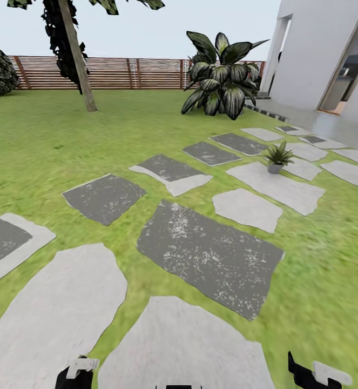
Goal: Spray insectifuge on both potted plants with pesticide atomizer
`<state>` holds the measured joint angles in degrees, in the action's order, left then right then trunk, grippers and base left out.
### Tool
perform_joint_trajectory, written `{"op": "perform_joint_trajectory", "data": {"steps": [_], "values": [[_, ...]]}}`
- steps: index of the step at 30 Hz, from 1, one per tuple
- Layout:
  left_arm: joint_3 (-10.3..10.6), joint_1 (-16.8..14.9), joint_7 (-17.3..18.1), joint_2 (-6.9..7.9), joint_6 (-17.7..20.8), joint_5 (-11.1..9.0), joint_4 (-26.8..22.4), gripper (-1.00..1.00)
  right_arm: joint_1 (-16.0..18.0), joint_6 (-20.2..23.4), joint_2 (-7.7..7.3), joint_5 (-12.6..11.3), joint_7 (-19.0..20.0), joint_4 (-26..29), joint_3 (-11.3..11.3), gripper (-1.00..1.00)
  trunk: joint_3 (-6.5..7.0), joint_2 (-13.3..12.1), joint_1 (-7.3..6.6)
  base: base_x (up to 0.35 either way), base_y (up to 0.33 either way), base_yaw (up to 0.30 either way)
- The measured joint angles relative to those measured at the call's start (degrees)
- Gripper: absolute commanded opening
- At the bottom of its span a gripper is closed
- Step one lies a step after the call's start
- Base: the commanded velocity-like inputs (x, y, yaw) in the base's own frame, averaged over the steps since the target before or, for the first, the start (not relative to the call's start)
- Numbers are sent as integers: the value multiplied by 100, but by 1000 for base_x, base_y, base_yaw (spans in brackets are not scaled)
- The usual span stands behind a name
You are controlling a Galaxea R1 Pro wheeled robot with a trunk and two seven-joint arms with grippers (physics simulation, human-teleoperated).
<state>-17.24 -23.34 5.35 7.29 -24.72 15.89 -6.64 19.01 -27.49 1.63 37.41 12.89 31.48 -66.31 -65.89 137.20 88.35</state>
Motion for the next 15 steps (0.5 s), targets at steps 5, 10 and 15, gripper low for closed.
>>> {"op": "perform_joint_trajectory", "data": {"steps": [5, 10, 15], "values": [[0, 0, -2, 0, 0, -7, 1, -100, -18, 1, -52, 1, 1, -9, 3, 100, 0, 0, 0, 338, 0, 0], [0, 0, -3, 0, 0, -8, 4, -100, -35, 6, -41, 8, 3, -24, 15, 100, 0, -1, 1, 338, 0, 0], [0, 0, -2, 0, 0, -8, 5, -100, -37, 8, -6, 3, 9, -19, 25, 100, 0, 0, 0, 338, 0, -83]]}}
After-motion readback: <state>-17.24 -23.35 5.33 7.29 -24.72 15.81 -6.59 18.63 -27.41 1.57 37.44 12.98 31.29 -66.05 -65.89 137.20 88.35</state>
